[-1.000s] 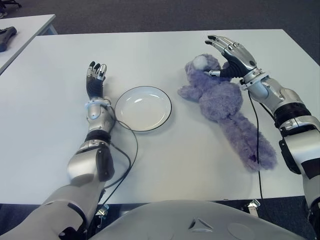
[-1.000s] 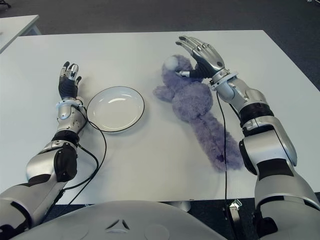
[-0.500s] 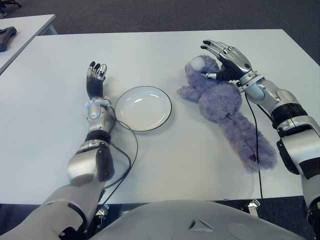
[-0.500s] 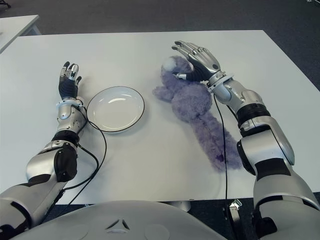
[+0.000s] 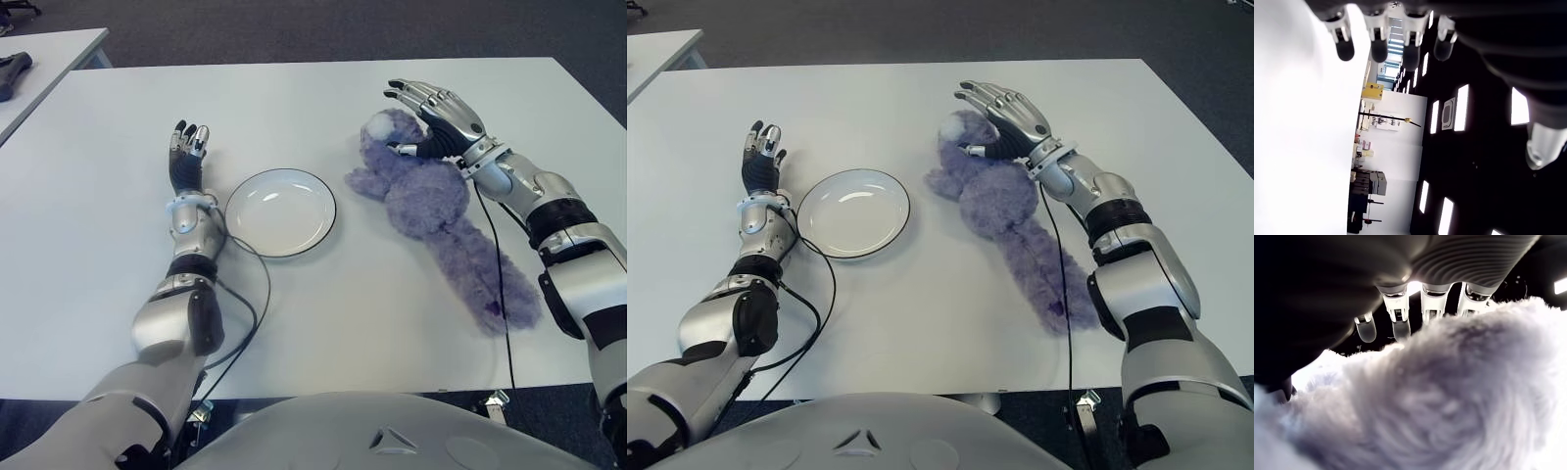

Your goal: Put the doll into the plate.

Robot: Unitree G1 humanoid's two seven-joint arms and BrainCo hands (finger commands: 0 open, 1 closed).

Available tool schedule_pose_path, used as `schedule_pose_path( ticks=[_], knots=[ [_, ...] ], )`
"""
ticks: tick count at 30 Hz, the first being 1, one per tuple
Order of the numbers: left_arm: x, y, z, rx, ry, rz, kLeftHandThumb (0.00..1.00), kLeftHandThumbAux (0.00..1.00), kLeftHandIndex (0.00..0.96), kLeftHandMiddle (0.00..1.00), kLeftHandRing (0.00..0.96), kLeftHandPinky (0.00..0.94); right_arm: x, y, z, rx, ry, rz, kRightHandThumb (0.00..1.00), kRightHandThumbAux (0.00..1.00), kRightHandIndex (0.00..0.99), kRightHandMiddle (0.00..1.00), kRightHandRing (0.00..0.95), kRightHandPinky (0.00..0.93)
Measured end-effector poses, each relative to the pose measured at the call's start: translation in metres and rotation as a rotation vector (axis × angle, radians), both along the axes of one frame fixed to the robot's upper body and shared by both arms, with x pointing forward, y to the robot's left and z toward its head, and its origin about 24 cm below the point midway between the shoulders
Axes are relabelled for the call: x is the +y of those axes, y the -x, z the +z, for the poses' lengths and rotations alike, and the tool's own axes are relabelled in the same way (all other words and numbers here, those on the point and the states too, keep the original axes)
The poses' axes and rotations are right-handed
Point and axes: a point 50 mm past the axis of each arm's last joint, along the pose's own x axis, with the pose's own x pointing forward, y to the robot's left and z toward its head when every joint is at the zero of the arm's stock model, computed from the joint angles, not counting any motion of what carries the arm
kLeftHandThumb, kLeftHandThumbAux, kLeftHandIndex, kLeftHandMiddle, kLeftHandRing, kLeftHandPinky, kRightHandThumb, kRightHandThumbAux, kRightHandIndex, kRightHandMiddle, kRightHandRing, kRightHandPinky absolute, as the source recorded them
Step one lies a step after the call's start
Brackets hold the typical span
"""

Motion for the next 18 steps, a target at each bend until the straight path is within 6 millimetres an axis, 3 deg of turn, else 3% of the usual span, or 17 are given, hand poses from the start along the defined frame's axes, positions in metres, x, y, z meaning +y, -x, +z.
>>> schedule_pose_path(
  ticks=[18],
  knots=[
    [-0.0007, -0.0002, 0.0, 0.001, 0.0, 0.001, 0.0, 0.481, 0.055, 0.129, 0.081, 0.0, 0.008, -0.0018, 0.0012, 0.025, 0.067, 0.026, 0.363, 0.463, 0.038, 0.0, 0.043, 0.143]
  ],
)
